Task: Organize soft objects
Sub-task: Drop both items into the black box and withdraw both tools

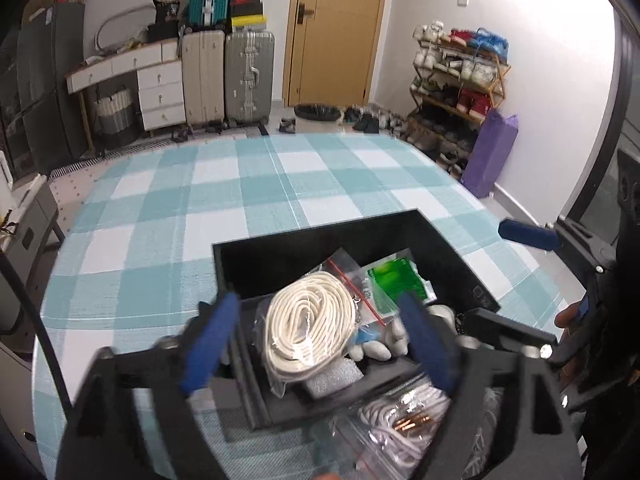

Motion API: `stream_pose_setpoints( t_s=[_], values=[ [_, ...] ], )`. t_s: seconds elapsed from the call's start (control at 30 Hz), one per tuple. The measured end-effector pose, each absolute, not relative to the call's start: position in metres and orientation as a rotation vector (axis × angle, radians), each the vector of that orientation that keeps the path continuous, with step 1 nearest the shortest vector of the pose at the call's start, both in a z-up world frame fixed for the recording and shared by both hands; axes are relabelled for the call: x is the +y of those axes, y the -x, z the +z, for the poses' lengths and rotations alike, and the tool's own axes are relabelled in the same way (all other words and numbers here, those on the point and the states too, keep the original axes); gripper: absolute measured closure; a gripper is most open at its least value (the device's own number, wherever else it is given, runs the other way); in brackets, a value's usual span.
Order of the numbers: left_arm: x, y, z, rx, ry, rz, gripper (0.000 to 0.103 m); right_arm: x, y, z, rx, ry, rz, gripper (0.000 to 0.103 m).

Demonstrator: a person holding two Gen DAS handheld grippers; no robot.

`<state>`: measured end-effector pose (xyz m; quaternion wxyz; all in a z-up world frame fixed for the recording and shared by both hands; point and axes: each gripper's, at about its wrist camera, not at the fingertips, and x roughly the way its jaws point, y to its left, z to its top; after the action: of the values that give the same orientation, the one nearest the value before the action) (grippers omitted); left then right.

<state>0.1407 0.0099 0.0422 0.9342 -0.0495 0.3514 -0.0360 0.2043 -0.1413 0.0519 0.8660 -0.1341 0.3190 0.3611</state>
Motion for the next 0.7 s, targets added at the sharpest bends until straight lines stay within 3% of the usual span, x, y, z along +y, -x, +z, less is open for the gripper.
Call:
stream_pose_setpoints(
  t_s=[0.1, 0.7],
  values=[
    [0.013, -0.126, 0.049, 0.694, 0.109, -0.073, 0.000, -0.153, -0.199, 0.055, 0.681, 0.247, 0.748, 0.001],
    [0.029, -0.051, 0.045, 0.652, 0.097, -0.027, 0.000, -0.184, -0.142, 0.064, 0.714, 0.175, 0.696, 0.001]
  ],
)
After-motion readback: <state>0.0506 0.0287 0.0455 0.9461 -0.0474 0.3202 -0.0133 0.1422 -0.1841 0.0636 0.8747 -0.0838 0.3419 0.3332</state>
